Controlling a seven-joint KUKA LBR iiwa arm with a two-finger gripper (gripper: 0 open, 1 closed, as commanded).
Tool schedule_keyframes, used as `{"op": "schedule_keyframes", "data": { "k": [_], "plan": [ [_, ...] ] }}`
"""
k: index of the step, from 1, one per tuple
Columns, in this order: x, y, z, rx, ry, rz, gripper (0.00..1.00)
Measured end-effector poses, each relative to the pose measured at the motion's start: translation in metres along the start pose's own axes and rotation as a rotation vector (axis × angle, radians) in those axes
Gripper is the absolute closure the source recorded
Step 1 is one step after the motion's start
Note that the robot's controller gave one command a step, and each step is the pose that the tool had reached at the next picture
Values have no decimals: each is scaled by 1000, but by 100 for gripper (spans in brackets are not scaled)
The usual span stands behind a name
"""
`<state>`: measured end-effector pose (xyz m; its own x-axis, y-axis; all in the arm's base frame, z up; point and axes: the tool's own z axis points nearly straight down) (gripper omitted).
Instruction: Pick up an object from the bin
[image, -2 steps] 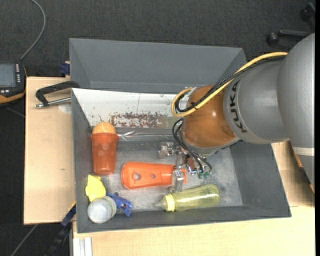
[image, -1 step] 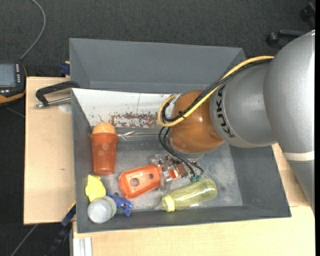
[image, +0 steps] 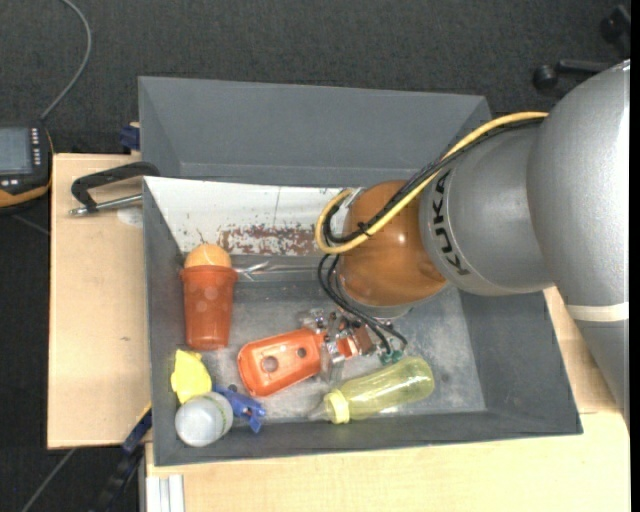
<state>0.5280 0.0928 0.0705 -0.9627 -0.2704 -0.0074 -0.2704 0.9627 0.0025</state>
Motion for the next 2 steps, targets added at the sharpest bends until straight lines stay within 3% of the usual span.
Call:
{"op": "schedule_keyframes", "data": {
  "k": [2],
  "plan": [
    [-13,3,0,-1,-6,-82,100]
  ]
}}
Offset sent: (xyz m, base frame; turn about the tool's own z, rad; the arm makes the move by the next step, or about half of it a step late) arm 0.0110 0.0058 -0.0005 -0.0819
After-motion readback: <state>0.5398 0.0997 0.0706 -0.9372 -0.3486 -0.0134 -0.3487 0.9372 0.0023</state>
